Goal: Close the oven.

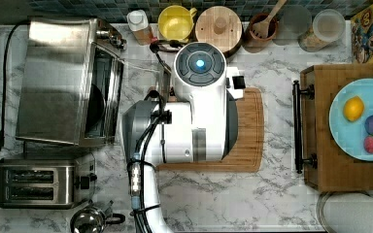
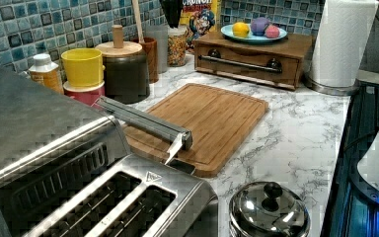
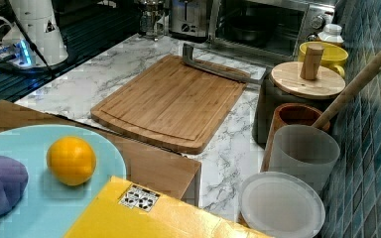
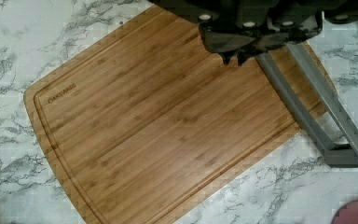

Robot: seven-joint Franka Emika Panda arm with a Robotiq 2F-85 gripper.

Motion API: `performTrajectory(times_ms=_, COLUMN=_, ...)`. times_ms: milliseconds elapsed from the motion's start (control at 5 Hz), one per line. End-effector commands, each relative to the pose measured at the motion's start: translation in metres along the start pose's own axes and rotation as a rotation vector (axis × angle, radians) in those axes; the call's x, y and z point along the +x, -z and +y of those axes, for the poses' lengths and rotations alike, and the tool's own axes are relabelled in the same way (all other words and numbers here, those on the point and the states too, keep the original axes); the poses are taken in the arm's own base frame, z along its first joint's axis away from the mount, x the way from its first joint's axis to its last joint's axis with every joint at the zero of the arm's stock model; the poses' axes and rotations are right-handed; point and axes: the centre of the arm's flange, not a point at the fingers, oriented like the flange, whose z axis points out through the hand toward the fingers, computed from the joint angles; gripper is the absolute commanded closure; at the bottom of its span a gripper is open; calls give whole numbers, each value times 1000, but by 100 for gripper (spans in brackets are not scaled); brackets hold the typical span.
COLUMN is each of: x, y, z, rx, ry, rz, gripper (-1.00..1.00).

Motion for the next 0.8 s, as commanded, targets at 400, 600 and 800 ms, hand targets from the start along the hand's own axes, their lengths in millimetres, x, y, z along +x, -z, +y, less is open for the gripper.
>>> performTrajectory(times_ms=400, x=29, y=-64, z=25, rx=232, ry=279, rz=-63, gripper=100)
performTrajectory(times_ms=600, x=29, y=-81, z=33, rx=306, ry=388, rz=20, gripper=100)
performTrajectory(times_ms=800, x=23, y=-95, z=59, rx=469, ry=418, rz=91, gripper=100)
